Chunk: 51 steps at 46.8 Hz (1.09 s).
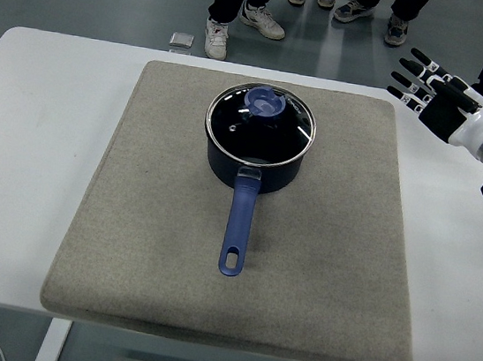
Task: Lift the pot lid and place it to the right of the pot.
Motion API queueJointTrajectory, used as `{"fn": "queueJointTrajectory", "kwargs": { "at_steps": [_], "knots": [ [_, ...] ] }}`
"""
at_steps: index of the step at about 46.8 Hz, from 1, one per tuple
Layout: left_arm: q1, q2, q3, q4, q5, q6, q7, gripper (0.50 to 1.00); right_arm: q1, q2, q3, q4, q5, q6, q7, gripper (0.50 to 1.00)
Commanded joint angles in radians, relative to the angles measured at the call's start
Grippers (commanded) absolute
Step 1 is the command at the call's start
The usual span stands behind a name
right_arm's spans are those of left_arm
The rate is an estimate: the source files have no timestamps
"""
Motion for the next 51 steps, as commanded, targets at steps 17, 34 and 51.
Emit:
{"fn": "queueJointTrajectory", "kwargs": {
  "at_steps": [17, 34, 51],
  "knots": [
    [0.0, 0.0, 0.002, 0.0, 0.0, 0.001, 0.0, 1.0, 0.023, 0.022, 0.0, 0.0, -0.005, 0.001, 0.003, 0.909],
    [0.0, 0.0, 0.0, 0.0, 0.0, 0.001, 0.0, 1.0, 0.069, 0.011, -0.006, 0.008, -0.018, 0.054, 0.005, 0.909],
    [0.002, 0.0, 0.0, 0.0, 0.0, 0.001, -0.001, 1.0, 0.086, 0.024, -0.002, 0.006, -0.179, 0.07, 0.046, 0.907]
  ]
}}
